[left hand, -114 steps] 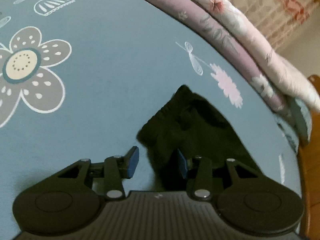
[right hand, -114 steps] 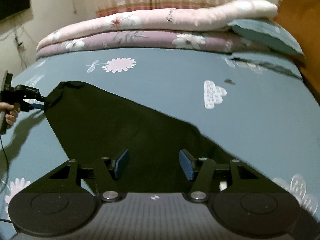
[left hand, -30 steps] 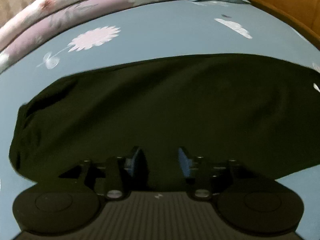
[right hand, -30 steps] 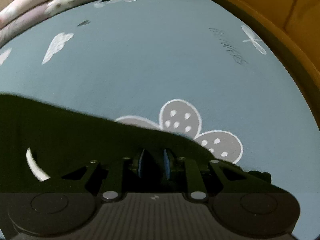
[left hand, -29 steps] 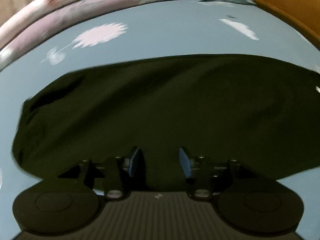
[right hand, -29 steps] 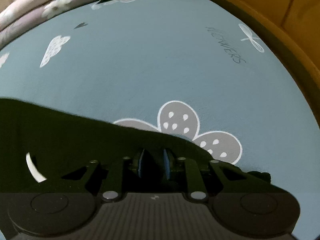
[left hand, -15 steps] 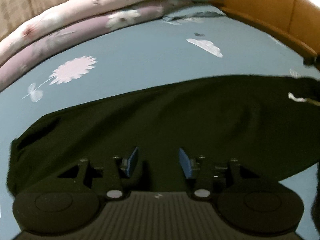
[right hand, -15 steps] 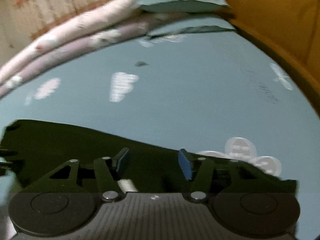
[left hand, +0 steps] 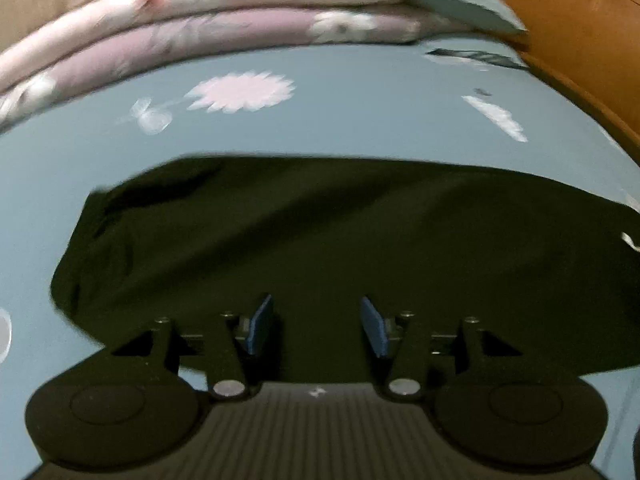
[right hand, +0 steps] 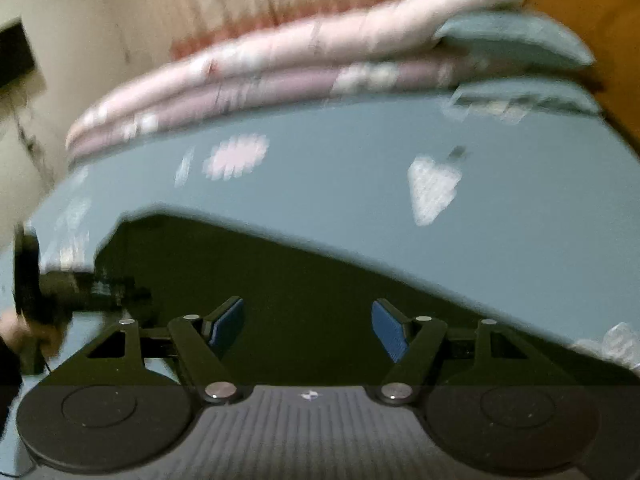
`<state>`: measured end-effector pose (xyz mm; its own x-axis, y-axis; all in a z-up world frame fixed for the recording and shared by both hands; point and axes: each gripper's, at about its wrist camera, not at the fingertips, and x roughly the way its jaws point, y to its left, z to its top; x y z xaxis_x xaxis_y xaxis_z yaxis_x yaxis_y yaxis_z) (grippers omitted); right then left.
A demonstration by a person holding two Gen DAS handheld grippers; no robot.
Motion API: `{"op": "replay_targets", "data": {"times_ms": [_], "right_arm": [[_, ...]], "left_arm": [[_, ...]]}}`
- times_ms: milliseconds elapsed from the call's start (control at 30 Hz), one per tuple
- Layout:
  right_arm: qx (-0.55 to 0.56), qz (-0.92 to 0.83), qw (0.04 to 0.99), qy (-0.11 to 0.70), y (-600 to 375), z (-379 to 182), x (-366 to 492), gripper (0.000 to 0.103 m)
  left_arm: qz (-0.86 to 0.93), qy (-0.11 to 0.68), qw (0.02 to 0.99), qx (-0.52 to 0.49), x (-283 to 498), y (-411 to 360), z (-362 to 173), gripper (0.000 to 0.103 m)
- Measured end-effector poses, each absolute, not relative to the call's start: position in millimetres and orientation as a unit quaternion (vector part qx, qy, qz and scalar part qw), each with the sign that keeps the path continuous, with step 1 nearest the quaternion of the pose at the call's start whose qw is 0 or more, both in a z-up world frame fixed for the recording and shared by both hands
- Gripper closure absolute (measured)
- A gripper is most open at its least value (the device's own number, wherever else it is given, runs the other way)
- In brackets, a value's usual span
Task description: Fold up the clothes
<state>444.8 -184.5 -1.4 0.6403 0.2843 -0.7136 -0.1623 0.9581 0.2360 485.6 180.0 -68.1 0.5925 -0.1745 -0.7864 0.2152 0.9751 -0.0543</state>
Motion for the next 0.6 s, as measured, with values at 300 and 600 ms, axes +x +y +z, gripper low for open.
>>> {"op": "replay_targets", "data": {"times_ms": [300, 600], "right_arm": [[0.032, 0.140, 0.865, 0.481, -112.0, -82.4, 439.4, 0.029], [0.056, 0.133, 0.861, 0.488, -118.7, -92.7, 426.7, 0.024]], "left_arm": [[-0.128, 0.411, 0.903, 0.016, 502.7, 189.4, -52.7, 0.052], [-0.076, 0.418, 0.904, -0.042, 591.5, 208.9, -82.3, 0.052]]}}
